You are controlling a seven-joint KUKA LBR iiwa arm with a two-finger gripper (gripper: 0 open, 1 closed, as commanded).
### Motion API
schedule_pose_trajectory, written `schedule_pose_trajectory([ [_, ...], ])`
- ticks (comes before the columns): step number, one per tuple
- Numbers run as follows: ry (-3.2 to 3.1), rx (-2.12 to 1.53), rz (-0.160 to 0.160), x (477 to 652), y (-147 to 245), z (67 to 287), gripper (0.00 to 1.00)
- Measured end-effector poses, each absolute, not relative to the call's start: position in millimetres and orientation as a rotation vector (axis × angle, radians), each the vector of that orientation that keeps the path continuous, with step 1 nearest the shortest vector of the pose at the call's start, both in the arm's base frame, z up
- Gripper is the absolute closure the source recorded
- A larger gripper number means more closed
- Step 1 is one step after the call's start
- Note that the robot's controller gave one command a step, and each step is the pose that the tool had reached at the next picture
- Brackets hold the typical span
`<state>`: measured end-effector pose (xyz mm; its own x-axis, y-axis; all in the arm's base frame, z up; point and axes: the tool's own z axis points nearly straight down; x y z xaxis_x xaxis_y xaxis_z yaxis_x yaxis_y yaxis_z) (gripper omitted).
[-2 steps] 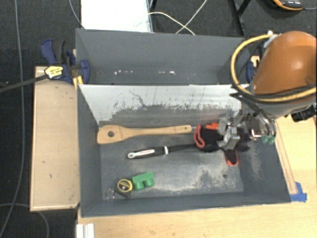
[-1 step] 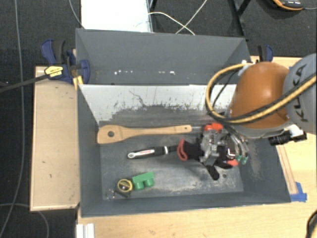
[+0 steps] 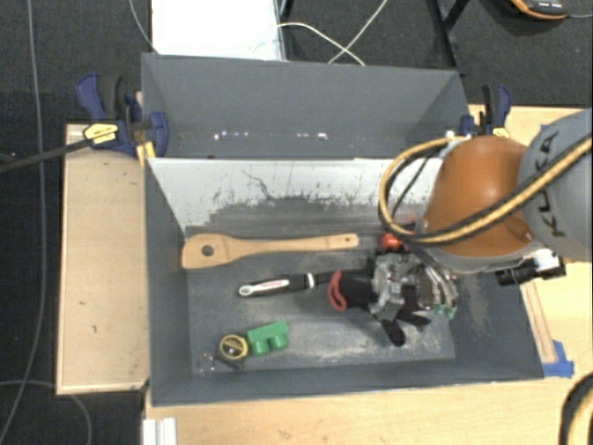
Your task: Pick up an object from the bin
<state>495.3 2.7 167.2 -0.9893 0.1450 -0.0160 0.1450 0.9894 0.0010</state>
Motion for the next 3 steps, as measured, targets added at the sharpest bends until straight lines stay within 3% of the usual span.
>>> schedule_pose_trajectory([
  [1, 3.13, 0.212, -0.001, 495.0, 5, 194, 1.0],
  [2, 3.127, -0.162, -0.003, 524.4, -5, 216, 1.0],
  [3, 3.123, -0.077, -0.003, 516.0, 6, 203, 1.0],
])
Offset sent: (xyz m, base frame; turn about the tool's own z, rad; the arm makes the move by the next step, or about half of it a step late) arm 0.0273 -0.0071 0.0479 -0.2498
